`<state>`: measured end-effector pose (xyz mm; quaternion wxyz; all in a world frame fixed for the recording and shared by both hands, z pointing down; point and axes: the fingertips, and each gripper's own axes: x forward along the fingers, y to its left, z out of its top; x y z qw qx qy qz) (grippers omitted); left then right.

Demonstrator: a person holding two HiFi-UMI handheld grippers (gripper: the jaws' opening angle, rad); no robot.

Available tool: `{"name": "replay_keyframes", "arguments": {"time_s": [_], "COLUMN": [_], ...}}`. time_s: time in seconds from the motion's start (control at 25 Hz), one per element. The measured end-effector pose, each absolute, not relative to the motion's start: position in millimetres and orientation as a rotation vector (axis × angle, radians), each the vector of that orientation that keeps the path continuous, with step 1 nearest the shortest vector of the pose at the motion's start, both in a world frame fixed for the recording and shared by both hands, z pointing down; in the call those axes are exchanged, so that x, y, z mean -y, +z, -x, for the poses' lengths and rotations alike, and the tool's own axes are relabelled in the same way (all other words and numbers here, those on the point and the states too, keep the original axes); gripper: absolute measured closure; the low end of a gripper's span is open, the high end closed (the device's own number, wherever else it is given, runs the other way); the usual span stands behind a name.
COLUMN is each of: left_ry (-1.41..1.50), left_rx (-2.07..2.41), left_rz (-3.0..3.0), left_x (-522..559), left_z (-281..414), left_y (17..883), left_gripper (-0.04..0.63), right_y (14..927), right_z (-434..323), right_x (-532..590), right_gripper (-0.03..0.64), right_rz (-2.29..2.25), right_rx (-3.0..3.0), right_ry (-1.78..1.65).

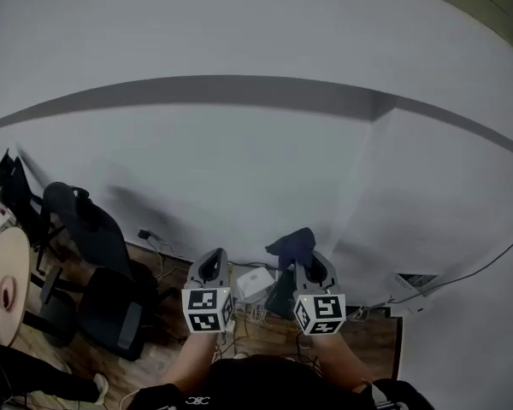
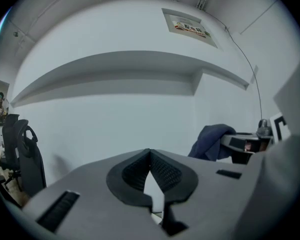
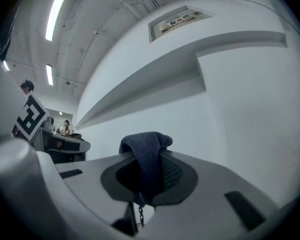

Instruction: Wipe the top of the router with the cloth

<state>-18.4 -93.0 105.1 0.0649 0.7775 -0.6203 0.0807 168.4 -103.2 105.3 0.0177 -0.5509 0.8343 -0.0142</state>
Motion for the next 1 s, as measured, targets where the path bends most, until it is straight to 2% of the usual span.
{"name": "replay_keyframes", "arguments": {"time_s": [0.52, 1.0], "left_ry": [0.244, 0.284], "left_rx": [1.829, 1.796], "left_rz": [-2.392, -2.388], "left_x": [94, 89], "left_z": [-6, -19], "left_y": [103, 124], "left_gripper": [0.603, 0.603], "right_y": [79, 94], "right_z": [-188, -190], "right_x": [97, 96], "right_gripper": [0.589, 0.589], "right_rz": [1.736, 1.729], "right_rx": [-2.501, -2.523], "right_ry": [-0.016, -0.052]}}
